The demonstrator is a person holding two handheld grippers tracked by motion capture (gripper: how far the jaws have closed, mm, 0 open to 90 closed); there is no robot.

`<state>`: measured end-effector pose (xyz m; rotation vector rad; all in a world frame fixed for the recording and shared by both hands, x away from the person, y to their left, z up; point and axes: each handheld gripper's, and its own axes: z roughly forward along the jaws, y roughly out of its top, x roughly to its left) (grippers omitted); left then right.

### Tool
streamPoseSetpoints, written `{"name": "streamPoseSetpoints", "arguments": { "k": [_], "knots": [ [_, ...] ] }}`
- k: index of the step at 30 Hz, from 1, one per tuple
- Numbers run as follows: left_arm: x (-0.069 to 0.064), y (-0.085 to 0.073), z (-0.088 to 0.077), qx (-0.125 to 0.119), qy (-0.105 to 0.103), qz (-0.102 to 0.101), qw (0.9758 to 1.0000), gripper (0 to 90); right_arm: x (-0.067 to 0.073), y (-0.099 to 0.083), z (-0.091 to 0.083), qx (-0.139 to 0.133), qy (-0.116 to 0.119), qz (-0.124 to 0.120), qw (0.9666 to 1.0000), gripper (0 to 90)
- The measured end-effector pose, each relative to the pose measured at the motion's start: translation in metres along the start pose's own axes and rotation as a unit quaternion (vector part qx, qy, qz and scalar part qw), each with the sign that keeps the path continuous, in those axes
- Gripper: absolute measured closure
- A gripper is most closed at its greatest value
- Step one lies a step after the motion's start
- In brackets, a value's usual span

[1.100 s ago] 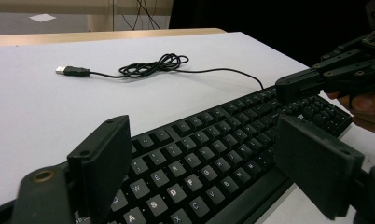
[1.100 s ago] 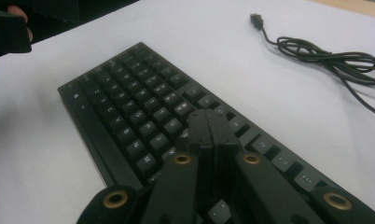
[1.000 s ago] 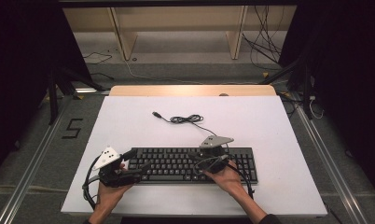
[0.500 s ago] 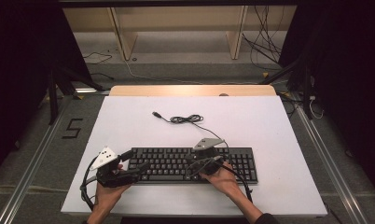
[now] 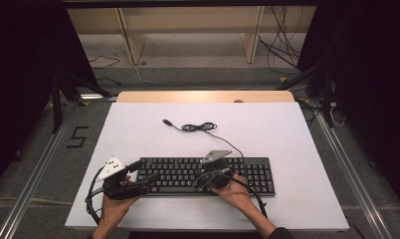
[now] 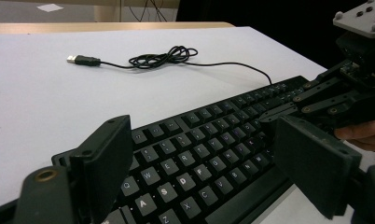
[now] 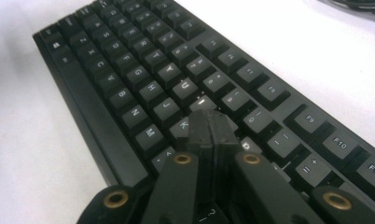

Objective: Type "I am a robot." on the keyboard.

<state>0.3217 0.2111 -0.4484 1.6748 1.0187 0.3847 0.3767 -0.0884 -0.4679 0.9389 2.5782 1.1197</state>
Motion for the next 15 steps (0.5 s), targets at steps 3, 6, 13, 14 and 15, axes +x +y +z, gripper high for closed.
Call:
{"name": "streamPoseSetpoints", "arguments": {
  "k": [3, 6, 13, 14, 15],
  "knots": [
    [0.0, 0.0, 0.0001, -0.001, 0.0, -0.002, 1.0, 19.6, -0.0007, -0.0003, 0.0018, 0.002, -0.003, -0.001, 1.0, 90.0],
    [-0.0001, 0.0, 0.0001, 0.0, 0.0, -0.002, 1.0, 19.7, -0.0007, -0.0008, 0.0033, 0.006, -0.005, 0.001, 1.0, 90.0],
    [-0.0001, -0.0001, 0.0, 0.0, 0.0, -0.001, 1.0, 19.6, 0.0018, -0.0031, 0.0077, 0.011, -0.012, -0.005, 0.9999, 90.0],
    [-0.0002, -0.0001, 0.0, 0.0, 0.0, -0.001, 1.0, 19.6, 0.0025, -0.003, 0.0079, 0.01, -0.016, -0.009, 0.9998, 90.0],
    [-0.0002, -0.0001, 0.0, 0.0, 0.0, -0.001, 1.0, 19.6, 0.0028, -0.003, 0.0078, 0.011, -0.016, -0.009, 0.9998, 90.0]
  ]
}}
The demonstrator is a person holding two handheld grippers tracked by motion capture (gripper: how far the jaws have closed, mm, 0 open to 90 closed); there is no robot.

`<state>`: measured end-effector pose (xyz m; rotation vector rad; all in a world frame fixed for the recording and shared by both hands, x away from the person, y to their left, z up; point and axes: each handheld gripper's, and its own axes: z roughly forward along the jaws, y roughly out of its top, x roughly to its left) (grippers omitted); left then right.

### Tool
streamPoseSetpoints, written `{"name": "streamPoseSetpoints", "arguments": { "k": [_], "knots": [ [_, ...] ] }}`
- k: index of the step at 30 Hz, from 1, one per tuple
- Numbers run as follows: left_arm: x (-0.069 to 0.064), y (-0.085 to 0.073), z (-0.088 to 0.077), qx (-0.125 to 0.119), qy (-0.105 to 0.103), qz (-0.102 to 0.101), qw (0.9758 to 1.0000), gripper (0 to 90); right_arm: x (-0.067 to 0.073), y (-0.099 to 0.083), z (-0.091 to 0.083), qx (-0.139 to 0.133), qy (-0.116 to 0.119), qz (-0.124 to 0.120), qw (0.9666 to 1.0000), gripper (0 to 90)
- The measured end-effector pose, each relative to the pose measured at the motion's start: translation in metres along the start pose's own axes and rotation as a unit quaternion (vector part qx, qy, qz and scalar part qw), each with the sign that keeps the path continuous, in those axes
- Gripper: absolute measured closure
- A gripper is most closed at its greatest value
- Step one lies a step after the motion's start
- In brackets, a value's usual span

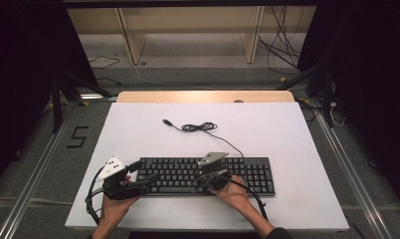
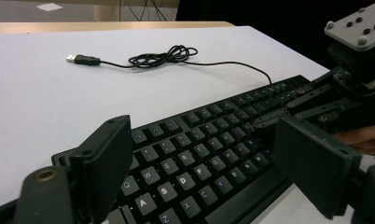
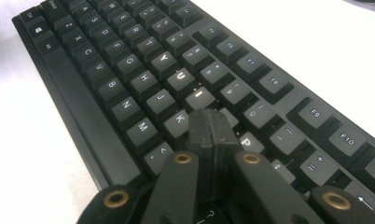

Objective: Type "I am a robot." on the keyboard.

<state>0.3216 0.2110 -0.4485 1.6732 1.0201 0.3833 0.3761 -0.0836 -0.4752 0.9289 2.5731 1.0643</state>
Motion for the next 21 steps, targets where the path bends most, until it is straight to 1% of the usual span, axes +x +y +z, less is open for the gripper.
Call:
{"name": "streamPoseSetpoints", "arguments": {
  "k": [3, 4, 5, 6, 10, 14, 17, 18, 19, 21],
  "knots": [
    [0.0, 0.0, 0.0, 0.0, 0.0, 0.0, 1.0, 19.6, -0.001, 0.0, 0.0, -0.001, 0.003, 0.005, 1.0, 90.0],
    [0.0, 0.0, 0.0, 0.0, 0.0, 0.0, 1.0, 19.6, -0.001, 0.0, 0.0, -0.001, 0.006, 0.012, 0.9999, 90.0],
    [0.0, 0.0, 0.0, 0.0, 0.0, 0.0, 1.0, 19.6, -0.003, 0.001, -0.001, 0.0, 0.01, 0.013, 0.9999, 90.0],
    [0.0, 0.0, 0.0, 0.001, 0.0, 0.001, 1.0, 19.6, -0.004, 0.001, -0.003, -0.005, 0.011, 0.021, 0.9997, 90.0],
    [0.0, 0.0, 0.0, 0.002, 0.0, 0.002, 1.0, 19.6, -0.006, 0.003, -0.012, -0.037, 0.017, 0.025, 0.9989, 90.0],
    [0.0, 0.0, 0.0, 0.002, 0.0, 0.002, 1.0, 19.6, -0.009, 0.003, -0.021, -0.06, 0.017, 0.031, 0.9976, 89.4],
    [0.0, 0.0, 0.0, 0.004, 0.001, 0.001, 1.0, 19.6, -0.011, 0.003, -0.026, -0.074, 0.023, 0.038, 0.9962, 83.1],
    [0.0, 0.0, 0.001, 0.005, 0.0, 0.002, 1.0, 19.6, -0.012, 0.003, -0.028, -0.079, 0.024, 0.038, 0.9959, 79.0],
    [0.0, 0.0, 0.001, 0.005, 0.001, 0.002, 1.0, 19.6, -0.012, 0.003, -0.029, -0.083, 0.024, 0.038, 0.9956, 72.7],
    [0.0, 0.0, 0.001, 0.005, 0.001, 0.001, 1.0, 19.6, -0.012, 0.002, -0.031, -0.088, 0.024, 0.041, 0.995, 66.8]
  ]
}}
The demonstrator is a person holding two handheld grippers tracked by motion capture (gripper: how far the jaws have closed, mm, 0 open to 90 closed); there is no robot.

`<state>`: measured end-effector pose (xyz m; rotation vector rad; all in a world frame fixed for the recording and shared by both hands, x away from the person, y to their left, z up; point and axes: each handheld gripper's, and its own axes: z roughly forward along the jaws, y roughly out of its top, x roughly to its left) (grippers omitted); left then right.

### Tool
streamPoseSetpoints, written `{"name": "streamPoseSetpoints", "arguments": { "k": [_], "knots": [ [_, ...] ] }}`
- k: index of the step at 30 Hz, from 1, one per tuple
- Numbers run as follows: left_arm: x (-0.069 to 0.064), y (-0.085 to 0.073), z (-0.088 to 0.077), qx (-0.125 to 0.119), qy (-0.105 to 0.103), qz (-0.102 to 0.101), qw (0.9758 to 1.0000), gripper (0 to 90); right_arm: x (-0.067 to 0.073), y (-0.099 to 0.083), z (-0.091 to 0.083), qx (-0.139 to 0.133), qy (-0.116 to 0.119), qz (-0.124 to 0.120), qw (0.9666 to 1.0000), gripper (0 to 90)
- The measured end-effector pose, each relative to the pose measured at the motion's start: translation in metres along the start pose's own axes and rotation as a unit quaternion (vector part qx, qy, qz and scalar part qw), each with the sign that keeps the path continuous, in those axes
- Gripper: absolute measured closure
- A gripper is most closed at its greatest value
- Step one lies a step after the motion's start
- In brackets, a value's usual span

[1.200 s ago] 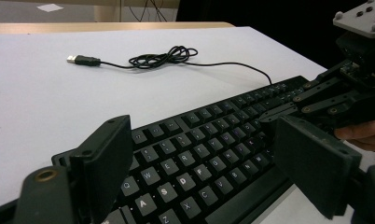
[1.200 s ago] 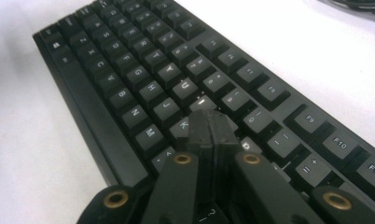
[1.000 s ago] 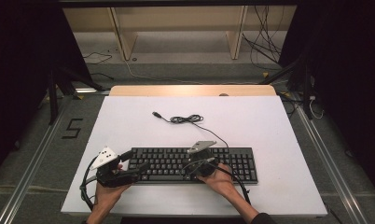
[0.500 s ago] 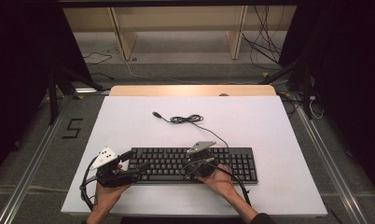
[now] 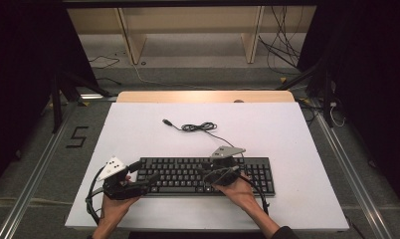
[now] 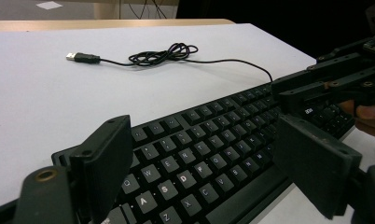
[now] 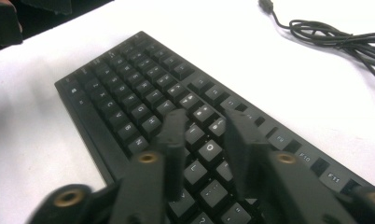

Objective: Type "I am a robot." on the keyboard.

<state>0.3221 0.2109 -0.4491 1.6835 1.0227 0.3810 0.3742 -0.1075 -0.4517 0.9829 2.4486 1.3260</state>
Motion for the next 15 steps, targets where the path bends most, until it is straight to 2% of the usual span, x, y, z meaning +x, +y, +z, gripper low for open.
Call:
{"name": "streamPoseSetpoints", "arguments": {
  "k": [3, 7, 10, 15],
  "knots": [
    [0.0, 0.0, 0.0, 0.001, 0.0, 0.001, 1.0, 19.6, -0.001, 0.0, -0.004, -0.012, 0.005, 0.005, 0.9999, 54.4],
    [0.0, 0.0, 0.0, 0.002, 0.001, 0.0, 1.0, 19.6, -0.002, 0.001, -0.012, -0.034, -0.001, 0.01, 0.9994, 42.4],
    [0.001, 0.0, 0.0, 0.004, 0.002, -0.001, 1.0, 19.7, -0.003, 0.001, -0.018, -0.049, -0.004, 0.01, 0.9987, 37.4],
    [0.002, 0.0, 0.0, 0.007, 0.006, -0.004, 0.9999, 20.8, -0.003, 0.0, -0.021, -0.057, -0.004, 0.014, 0.9982, 33.3]
  ]
}}
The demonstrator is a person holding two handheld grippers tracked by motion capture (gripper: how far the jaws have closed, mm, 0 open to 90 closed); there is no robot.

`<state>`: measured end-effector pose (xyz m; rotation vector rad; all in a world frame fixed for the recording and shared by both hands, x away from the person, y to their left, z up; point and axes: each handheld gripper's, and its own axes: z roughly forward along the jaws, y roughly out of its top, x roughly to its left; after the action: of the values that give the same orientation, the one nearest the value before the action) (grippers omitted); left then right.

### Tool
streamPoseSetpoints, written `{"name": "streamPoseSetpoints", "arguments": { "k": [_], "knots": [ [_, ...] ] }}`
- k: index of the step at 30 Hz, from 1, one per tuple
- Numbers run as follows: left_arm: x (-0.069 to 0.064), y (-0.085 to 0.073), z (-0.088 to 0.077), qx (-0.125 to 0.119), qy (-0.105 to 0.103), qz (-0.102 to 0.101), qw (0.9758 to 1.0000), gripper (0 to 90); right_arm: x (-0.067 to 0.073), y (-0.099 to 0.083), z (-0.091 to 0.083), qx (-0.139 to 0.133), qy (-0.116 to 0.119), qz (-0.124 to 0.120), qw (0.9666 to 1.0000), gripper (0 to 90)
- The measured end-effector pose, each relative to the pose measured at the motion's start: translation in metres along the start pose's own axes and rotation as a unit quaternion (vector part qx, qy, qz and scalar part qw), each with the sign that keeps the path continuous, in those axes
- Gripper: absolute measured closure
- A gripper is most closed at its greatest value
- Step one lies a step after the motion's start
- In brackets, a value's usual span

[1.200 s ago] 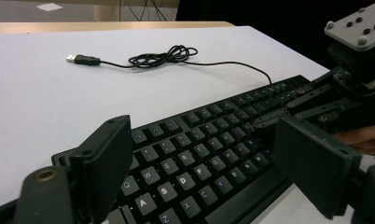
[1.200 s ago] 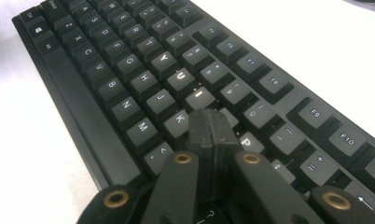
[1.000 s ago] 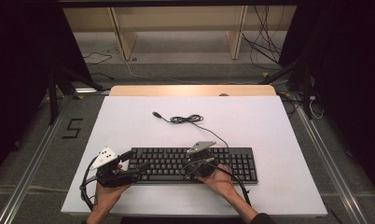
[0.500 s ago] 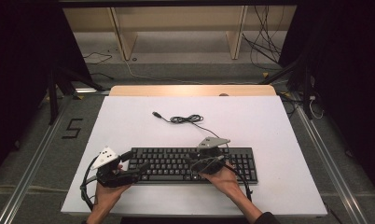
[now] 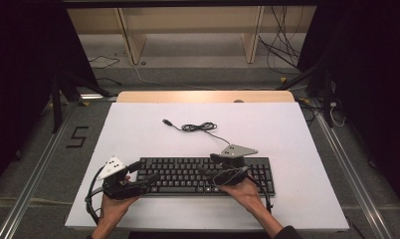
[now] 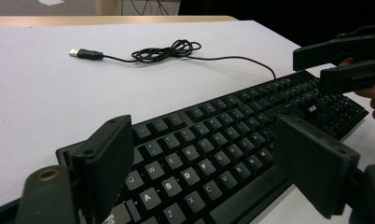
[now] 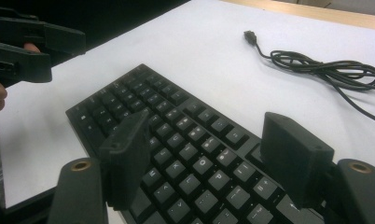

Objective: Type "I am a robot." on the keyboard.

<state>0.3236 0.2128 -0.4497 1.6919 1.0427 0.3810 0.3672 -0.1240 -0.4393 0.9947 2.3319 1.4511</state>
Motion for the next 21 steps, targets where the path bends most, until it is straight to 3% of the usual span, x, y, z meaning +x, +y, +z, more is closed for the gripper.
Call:
{"name": "streamPoseSetpoints", "arguments": {
  "k": [11, 17, 21],
  "knots": [
    [0.013, -0.002, -0.002, 0.031, 0.026, -0.015, 0.9991, 34.3, 0.004, 0.0, -0.006, -0.009, 0.006, 0.0, 0.9999, 29.7],
    [0.021, -0.005, -0.001, 0.062, 0.041, -0.026, 0.9969, 48.0, 0.005, -0.001, -0.008, -0.011, 0.006, 0.001, 0.9999, 28.9],
    [0.024, -0.007, -0.001, 0.082, 0.048, -0.019, 0.9953, 57.4, 0.005, 0.0, -0.01, -0.016, 0.007, 0.001, 0.9998, 27.9]
  ]
}}
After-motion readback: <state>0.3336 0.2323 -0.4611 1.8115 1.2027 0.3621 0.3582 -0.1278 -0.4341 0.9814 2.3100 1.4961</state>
